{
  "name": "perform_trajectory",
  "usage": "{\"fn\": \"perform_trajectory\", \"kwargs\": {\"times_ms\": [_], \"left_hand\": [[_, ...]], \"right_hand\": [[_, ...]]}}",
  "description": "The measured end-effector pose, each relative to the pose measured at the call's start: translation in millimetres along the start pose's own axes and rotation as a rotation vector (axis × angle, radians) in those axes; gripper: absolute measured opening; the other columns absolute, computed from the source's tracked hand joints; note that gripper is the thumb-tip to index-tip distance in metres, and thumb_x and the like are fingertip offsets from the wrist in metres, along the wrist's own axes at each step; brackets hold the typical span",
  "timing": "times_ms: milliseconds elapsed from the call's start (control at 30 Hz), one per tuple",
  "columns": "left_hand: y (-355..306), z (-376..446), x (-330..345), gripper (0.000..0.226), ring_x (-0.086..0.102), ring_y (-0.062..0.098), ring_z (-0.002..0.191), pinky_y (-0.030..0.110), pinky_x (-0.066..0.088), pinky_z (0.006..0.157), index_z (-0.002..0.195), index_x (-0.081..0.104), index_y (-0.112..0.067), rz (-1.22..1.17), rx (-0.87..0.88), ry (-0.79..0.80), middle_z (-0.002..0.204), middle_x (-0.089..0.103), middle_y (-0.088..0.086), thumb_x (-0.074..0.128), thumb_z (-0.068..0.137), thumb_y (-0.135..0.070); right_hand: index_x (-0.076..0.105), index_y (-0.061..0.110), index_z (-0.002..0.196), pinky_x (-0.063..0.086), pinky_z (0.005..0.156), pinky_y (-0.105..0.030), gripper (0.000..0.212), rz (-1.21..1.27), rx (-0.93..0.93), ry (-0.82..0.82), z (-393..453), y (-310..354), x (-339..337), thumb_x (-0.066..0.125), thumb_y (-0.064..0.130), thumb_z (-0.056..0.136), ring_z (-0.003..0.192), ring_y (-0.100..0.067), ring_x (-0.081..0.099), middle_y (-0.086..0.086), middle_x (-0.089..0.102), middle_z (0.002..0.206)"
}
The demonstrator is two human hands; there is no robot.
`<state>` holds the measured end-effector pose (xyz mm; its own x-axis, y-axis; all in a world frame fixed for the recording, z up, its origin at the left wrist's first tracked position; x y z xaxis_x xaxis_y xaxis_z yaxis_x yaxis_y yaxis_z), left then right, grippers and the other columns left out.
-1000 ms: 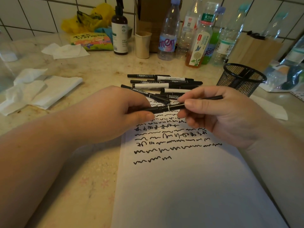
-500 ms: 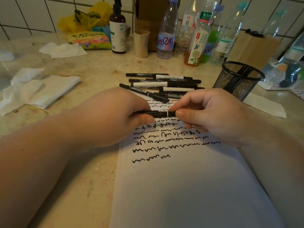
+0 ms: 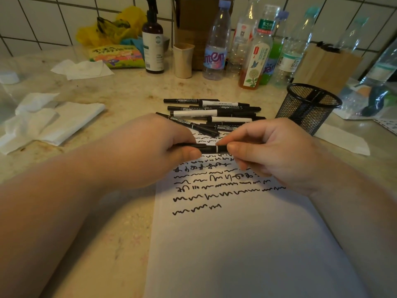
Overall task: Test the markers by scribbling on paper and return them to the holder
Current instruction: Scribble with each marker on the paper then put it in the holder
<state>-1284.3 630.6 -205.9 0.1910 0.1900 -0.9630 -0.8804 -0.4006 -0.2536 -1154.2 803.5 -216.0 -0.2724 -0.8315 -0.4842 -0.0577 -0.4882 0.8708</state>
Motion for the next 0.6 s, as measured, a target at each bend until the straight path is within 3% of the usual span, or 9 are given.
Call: {"fn": "perform_trajectory", "kwargs": {"times_ms": [133, 267, 333, 433, 500, 600], "left_hand": [[6, -1, 0, 0.024, 0.054, 0.0, 0.064, 0.02, 0.037, 0.055, 0.096, 0.064, -0.039, -0.181, -0.061, -0.067, 0.068, 0.061, -0.013, 0.047, 0.087, -0.052], [3, -3, 3, 0.031, 0.058, 0.002, 0.064, 0.025, 0.047, 0.053, 0.091, 0.06, -0.042, -0.216, -0.065, -0.032, 0.068, 0.064, -0.008, 0.039, 0.08, -0.063], [2, -4, 5, 0.037, 0.061, 0.003, 0.065, 0.024, 0.052, 0.058, 0.094, 0.053, -0.049, -0.238, -0.067, -0.024, 0.072, 0.066, -0.01, 0.034, 0.07, -0.069], [3, -3, 5, 0.044, 0.063, 0.0, 0.066, 0.019, 0.051, 0.06, 0.103, 0.052, -0.054, -0.233, -0.065, -0.041, 0.072, 0.066, -0.014, 0.033, 0.067, -0.072], [4, -3, 6, 0.041, 0.062, 0.002, 0.063, 0.021, 0.053, 0.059, 0.1, 0.054, -0.054, -0.215, -0.077, -0.028, 0.072, 0.066, -0.014, 0.033, 0.068, -0.07], [5, -3, 9, 0.036, 0.061, 0.004, 0.062, 0.027, 0.056, 0.059, 0.101, 0.056, -0.054, -0.2, -0.066, -0.014, 0.074, 0.066, -0.018, 0.037, 0.074, -0.069]], "right_hand": [[0.076, 0.012, 0.1, 0.04, 0.043, -0.024, 0.018, 0.33, -0.018, -0.001, 0, 1, -5, 0.059, 0.007, 0.094, 0.048, -0.017, 0.051, -0.015, 0.072, 0.073], [0.074, 0.007, 0.1, 0.05, 0.05, -0.027, 0.018, 0.6, -0.114, -0.03, 0, 2, -7, 0.062, 0.016, 0.09, 0.055, -0.021, 0.063, -0.015, 0.072, 0.073], [0.072, 0.01, 0.101, 0.052, 0.053, -0.029, 0.022, 0.574, -0.186, -0.11, -1, 3, -9, 0.057, 0.022, 0.091, 0.056, -0.022, 0.065, -0.012, 0.072, 0.072], [0.066, 0.015, 0.107, 0.053, 0.057, -0.033, 0.02, 0.294, -0.354, -0.447, -7, 6, -18, 0.053, 0.025, 0.097, 0.06, -0.023, 0.065, -0.008, 0.069, 0.074], [0.061, 0.021, 0.112, 0.053, 0.059, -0.028, 0.015, 0.027, -0.463, -0.672, -11, 9, -25, 0.05, 0.018, 0.102, 0.064, -0.018, 0.064, -0.002, 0.064, 0.077], [0.059, 0.019, 0.117, 0.049, 0.056, -0.022, 0.017, -0.036, -0.493, -0.885, -14, 11, -34, 0.048, 0.017, 0.104, 0.061, -0.015, 0.061, 0.002, 0.06, 0.076]]}}
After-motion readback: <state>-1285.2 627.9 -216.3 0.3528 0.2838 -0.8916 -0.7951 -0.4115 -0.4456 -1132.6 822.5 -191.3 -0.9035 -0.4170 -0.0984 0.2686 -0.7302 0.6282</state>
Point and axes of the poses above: each hand's wrist, its own z-axis towards the middle knuckle, its own x-axis out of the palm, y = z × x, the point moved 1 cm from there along z, towards the middle knuckle
